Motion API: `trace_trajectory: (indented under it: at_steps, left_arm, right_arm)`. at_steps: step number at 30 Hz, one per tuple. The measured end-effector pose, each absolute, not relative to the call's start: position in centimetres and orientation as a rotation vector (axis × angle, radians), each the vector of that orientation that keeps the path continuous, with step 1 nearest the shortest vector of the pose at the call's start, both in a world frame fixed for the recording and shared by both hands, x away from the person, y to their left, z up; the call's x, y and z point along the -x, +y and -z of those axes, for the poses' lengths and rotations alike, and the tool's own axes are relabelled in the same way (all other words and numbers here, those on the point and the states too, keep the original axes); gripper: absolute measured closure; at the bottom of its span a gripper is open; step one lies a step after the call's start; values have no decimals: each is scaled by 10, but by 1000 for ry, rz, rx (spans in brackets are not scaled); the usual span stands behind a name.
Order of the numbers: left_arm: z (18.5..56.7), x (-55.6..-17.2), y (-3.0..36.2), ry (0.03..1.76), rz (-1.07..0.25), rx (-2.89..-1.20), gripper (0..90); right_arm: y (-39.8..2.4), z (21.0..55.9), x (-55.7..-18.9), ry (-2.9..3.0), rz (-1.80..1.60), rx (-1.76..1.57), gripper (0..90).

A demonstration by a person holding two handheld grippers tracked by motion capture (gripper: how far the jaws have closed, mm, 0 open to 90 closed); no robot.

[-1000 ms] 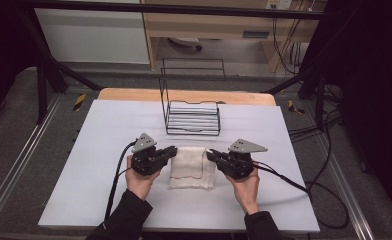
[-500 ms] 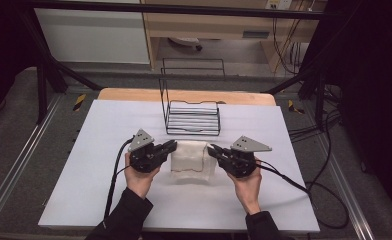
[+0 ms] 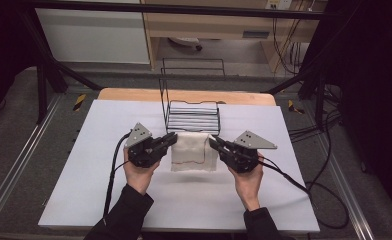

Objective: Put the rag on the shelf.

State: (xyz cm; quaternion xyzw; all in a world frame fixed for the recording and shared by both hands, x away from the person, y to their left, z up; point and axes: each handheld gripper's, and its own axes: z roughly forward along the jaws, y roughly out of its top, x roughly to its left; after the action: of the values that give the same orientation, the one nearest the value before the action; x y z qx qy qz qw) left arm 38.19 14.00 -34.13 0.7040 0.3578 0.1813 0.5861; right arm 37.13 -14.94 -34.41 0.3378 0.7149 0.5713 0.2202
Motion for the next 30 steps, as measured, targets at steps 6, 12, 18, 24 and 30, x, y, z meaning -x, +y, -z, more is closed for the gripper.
trace_trajectory:
  at_steps: [6,12,18,24,30]
  left_arm:
    - [332,-384,142,831,-432,-1624,834]
    - [323,-386,143,819,-449,-1597,834]
    - [312,-388,145,806,-472,-1575,834]
    - [304,-389,145,788,-490,-1562,834]
    - [296,-391,145,779,-507,-1542,834]
  right_arm:
    - [-147,336,-373,1950,-1593,-921,819]
    - [-145,327,-374,1919,-1604,-899,819]
    - [-143,317,-376,1889,-1617,-881,820]
    - [-142,309,-378,1862,-1628,-869,820]
    - [-141,302,-381,1839,-1638,-862,820]
